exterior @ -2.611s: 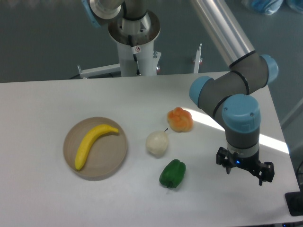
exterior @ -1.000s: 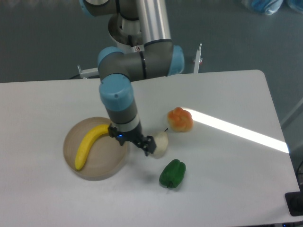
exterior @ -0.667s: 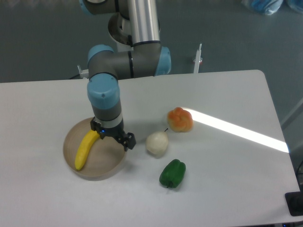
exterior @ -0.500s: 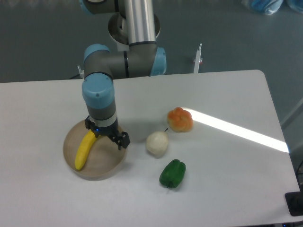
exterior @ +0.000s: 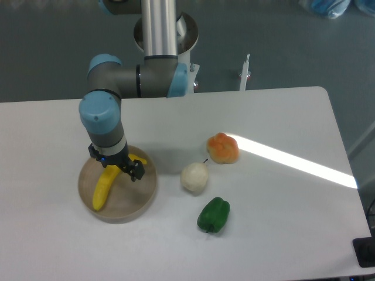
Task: Pick up the banana from the plate
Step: 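Lower the gripper onto the banana's middle on the plate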
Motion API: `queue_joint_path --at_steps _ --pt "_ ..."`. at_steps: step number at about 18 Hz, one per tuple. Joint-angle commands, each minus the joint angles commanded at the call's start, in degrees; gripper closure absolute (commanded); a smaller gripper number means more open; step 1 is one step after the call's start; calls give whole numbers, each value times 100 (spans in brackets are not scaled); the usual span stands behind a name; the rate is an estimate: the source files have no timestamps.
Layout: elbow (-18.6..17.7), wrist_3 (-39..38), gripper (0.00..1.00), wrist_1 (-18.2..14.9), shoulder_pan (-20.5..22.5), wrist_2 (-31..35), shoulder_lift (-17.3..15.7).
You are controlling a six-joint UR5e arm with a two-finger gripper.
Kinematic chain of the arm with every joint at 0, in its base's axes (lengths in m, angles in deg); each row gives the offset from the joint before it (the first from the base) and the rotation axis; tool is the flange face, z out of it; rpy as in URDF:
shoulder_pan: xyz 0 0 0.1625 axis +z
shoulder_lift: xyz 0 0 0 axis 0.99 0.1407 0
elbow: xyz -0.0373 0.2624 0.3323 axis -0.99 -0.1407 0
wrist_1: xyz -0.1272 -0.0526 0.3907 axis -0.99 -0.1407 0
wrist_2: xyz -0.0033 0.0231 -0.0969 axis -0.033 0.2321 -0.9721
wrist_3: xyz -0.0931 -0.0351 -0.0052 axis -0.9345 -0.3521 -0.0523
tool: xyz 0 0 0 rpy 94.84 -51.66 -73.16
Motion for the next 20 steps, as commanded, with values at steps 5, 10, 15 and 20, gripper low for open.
queue_joint_path --at_steps 5,10,15,20 --pt "-18 8 0 17 -123 0 53" --pt "-88 52 0 62 -132 0 106" --pt "-70 61 1 88 -193 114 185" --pt "-62 79 49 97 -211 105 211"
